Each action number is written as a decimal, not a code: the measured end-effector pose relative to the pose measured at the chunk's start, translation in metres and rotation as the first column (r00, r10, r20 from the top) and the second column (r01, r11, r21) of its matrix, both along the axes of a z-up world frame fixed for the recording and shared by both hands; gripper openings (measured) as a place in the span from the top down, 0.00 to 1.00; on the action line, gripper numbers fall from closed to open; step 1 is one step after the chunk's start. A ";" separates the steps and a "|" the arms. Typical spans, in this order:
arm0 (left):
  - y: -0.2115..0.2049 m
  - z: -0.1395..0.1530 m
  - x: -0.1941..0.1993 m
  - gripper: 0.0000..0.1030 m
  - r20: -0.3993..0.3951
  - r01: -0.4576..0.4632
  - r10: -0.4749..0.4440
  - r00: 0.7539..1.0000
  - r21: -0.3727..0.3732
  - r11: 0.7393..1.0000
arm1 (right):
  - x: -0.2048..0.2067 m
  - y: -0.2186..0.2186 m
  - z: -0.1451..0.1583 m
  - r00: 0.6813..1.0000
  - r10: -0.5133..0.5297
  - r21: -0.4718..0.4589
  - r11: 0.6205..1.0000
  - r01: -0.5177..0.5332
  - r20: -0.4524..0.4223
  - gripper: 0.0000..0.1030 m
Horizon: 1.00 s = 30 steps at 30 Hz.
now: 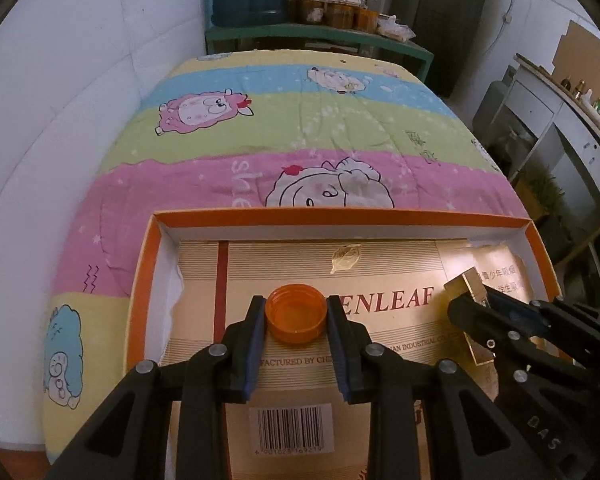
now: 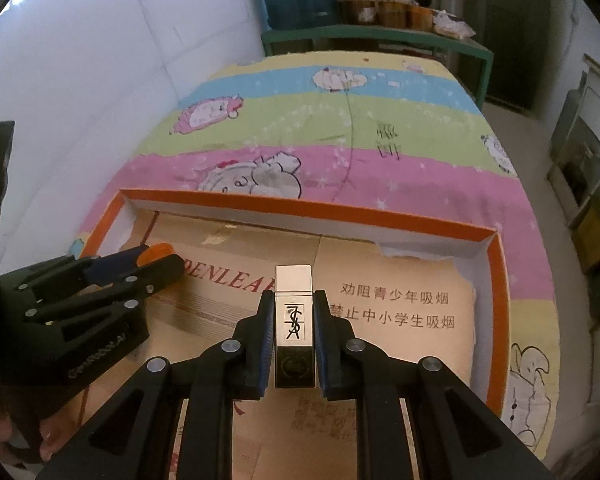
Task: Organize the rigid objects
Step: 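Open both tools to drop the orange cap and gold box into the tray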
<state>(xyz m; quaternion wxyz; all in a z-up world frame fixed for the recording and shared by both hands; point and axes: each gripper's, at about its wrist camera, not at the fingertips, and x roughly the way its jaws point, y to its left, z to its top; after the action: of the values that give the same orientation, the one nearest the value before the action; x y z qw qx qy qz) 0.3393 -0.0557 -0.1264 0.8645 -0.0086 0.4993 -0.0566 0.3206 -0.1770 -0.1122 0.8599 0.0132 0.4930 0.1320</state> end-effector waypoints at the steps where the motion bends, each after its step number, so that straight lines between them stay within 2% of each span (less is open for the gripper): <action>1: 0.000 0.000 0.000 0.70 -0.002 -0.003 0.003 1.000 0.007 1.000 | 0.001 0.000 -0.002 1.000 0.000 0.000 1.000 0.000 -0.006 0.82; 6: 0.000 0.001 -0.001 0.65 -0.005 0.015 -0.015 1.000 -0.006 1.000 | 0.003 0.001 -0.004 1.000 0.012 0.000 1.000 -0.012 -0.015 0.82; 8: 0.002 0.001 0.000 0.57 -0.008 0.033 -0.033 0.999 -0.038 0.999 | 0.002 0.000 -0.004 1.000 0.013 0.004 1.000 -0.013 -0.015 0.80; 10: 0.001 0.001 0.003 0.44 -0.012 0.067 -0.068 0.998 -0.077 0.995 | 0.001 0.001 -0.004 1.000 0.014 0.004 1.000 -0.014 -0.014 0.75; 15: 0.001 0.001 0.001 0.42 -0.007 0.047 -0.048 0.999 -0.064 0.997 | -0.003 0.000 -0.002 1.000 -0.007 -0.042 0.999 0.007 0.006 0.54; 23: 0.009 0.006 -0.012 0.42 0.009 0.028 -0.027 1.000 -0.108 0.994 | -0.021 -0.007 0.008 0.998 -0.036 -0.061 0.997 0.038 0.044 0.53; 30: 0.008 0.025 -0.030 0.43 0.065 0.060 -0.055 0.996 -0.077 0.995 | -0.035 -0.010 0.018 0.997 -0.052 -0.039 0.998 0.055 0.060 0.53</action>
<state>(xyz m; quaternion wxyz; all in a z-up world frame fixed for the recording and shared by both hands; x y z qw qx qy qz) 0.3093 -0.0474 -0.1016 0.8768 -0.0264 0.4693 -0.1014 0.2855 -0.1866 -0.0947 0.8775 0.0048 0.4693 0.0991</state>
